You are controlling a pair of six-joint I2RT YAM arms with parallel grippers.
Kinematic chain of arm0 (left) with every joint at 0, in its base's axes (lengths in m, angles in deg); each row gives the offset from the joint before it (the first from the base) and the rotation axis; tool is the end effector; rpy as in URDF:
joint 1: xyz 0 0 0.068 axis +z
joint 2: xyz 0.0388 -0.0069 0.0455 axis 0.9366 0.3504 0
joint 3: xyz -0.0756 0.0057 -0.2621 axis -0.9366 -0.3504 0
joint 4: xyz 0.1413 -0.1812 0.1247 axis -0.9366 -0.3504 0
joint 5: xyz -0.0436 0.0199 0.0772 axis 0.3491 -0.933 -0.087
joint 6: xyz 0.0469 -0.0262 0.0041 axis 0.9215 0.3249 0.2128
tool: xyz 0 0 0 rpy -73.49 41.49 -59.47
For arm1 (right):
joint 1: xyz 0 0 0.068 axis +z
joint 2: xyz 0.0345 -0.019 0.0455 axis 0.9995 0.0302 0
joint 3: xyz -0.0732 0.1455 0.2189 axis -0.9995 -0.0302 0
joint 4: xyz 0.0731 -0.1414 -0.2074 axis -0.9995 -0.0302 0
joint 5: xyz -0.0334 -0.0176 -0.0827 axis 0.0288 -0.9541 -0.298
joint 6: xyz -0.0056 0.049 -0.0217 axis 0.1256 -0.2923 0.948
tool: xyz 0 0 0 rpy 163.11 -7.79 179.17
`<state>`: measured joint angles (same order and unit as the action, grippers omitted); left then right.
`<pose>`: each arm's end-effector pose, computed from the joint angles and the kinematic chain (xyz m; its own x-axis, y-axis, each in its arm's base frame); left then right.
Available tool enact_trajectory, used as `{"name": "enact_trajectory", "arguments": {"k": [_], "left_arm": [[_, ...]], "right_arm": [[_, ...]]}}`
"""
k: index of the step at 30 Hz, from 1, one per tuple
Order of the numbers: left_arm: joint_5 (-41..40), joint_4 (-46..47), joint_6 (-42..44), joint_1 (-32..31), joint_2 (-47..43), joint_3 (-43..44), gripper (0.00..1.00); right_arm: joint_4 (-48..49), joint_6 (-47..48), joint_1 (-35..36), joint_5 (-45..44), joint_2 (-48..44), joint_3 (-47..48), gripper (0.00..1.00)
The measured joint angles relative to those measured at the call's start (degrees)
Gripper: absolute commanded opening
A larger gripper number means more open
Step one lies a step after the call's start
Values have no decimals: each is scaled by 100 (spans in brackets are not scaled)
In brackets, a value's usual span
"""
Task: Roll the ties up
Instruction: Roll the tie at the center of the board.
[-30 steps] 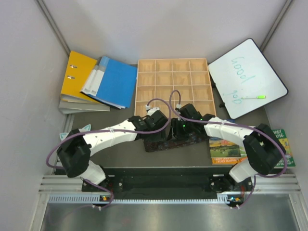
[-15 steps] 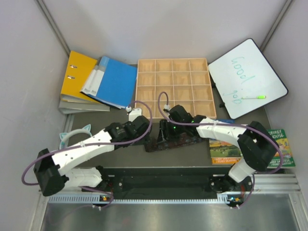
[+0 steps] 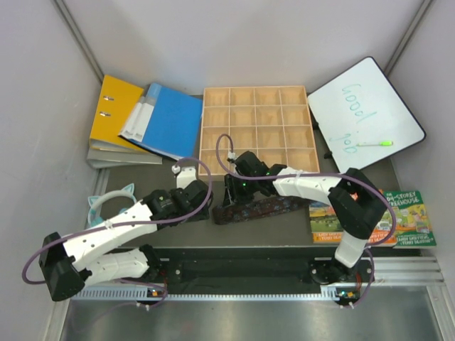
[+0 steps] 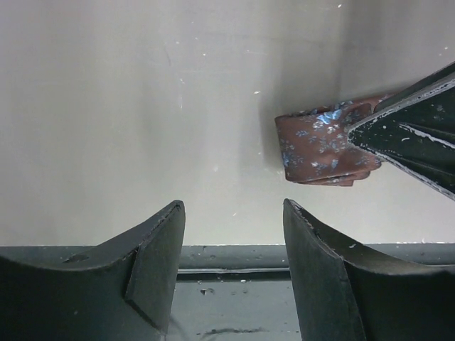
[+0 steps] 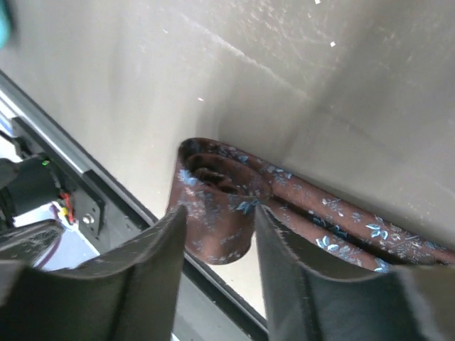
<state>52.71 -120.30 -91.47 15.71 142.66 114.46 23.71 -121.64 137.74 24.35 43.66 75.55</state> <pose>0.1220 -0.1411 0.2524 -0.8126 -0.1301 -0.5681 -0.0617 0.9885 -0.1381 0.2274 0.2827 0.1888 -0.9128 -0.1977 -0.3575 -0.3787 0.7376 0.5590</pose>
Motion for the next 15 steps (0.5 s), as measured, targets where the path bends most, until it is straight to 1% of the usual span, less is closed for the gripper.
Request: {"name": "enact_trajectory", "arguments": {"k": [3, 4, 11, 12, 15], "left_arm": [[-2, 4, -9, 2, 0, -63, 62], [0, 2, -13, 2, 0, -92, 62], [15, 50, -15, 11, -9, -234, 61], [37, 90, -9, 11, -9, -254, 61], [181, 350, 28, 11, 59, -332, 61]], "right_arm": [[-57, 20, 26, -46, 79, 2, 28], [-87, 24, 26, -70, 92, 2, 26], [-116, 22, 26, -238, 96, -52, 21], [-122, 20, 26, -271, 96, -79, 19], [-105, -7, 26, -339, 111, -173, 19]]}}
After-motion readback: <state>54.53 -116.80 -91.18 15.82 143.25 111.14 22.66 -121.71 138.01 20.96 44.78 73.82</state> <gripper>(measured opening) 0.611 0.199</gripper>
